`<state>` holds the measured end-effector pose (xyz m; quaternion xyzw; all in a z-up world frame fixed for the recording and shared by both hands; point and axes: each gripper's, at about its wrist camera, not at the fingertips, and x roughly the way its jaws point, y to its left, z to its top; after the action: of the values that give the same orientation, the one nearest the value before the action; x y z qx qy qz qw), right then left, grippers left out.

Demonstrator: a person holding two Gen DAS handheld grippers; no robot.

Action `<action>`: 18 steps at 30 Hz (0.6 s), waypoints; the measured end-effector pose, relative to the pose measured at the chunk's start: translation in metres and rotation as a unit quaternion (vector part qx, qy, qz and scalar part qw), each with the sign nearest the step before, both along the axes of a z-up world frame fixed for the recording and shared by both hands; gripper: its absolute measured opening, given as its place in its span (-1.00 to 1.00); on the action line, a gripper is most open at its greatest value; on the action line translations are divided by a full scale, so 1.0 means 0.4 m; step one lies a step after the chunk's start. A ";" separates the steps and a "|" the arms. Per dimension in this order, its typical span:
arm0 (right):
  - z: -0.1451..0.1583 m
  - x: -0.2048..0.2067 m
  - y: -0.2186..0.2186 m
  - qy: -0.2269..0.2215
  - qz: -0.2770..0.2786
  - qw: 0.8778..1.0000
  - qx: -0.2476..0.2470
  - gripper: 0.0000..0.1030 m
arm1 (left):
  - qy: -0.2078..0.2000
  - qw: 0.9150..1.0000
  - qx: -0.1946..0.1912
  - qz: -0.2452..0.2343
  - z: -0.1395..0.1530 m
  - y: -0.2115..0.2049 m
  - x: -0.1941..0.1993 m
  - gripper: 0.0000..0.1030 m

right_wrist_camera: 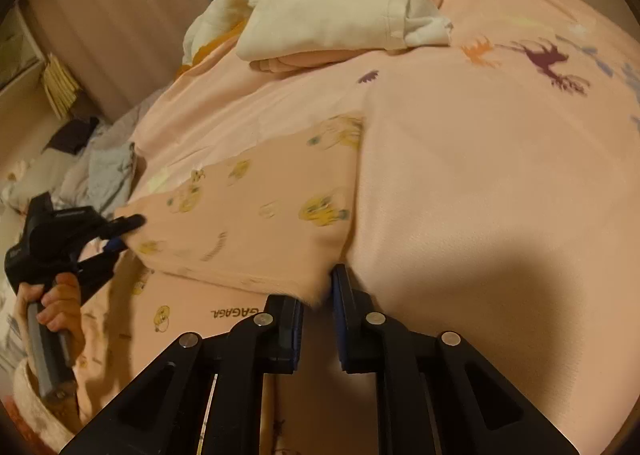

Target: Fold small clothes

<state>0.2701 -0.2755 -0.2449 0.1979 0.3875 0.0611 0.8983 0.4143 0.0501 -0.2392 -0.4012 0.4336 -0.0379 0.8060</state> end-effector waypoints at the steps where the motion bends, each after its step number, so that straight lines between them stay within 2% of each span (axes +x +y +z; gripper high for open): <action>1: 0.002 -0.001 0.008 -0.001 0.001 1.000 -0.009 -0.74 | -0.006 1.000 0.005 0.011 0.015 0.024 -0.004 -0.77; 5: 0.012 0.005 0.044 0.005 0.003 0.999 -0.048 -0.74 | -0.022 0.998 0.040 0.035 0.056 0.090 -0.033 -0.77; 8: 0.009 -0.001 0.038 0.004 0.002 0.999 -0.037 -0.74 | -0.026 0.998 0.048 0.033 0.062 0.136 -0.061 -0.77; 10: 0.004 0.002 0.031 0.006 0.000 1.000 -0.030 -0.77 | -0.022 0.996 0.073 0.044 0.056 0.158 -0.079 -0.77; 11: 0.001 0.003 0.028 0.011 -0.004 0.999 -0.032 -0.85 | -0.011 0.995 0.088 0.053 0.041 0.171 -0.083 -0.76; 13: -0.003 0.006 0.024 0.014 -0.007 0.999 -0.030 -0.88 | 0.015 0.996 0.067 0.061 0.003 0.200 -0.089 -0.76; 14: -0.004 0.005 0.022 0.014 -0.008 0.999 -0.029 -0.89 | 0.038 0.996 0.035 0.066 -0.034 0.213 -0.092 -0.79; 16: -0.004 0.005 0.020 0.013 -0.008 1.000 -0.027 -0.89 | 0.052 0.997 0.007 0.064 -0.065 0.220 -0.100 -0.73; 18: -0.001 0.006 0.018 0.009 0.007 1.000 -0.019 -0.82 | 0.045 0.997 0.012 0.055 -0.062 0.222 -0.104 -0.68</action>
<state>0.2723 -0.2683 -0.2454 0.1785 0.3985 0.0582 0.8977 0.3727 0.1389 -0.2639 -0.4159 0.4471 0.0303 0.7913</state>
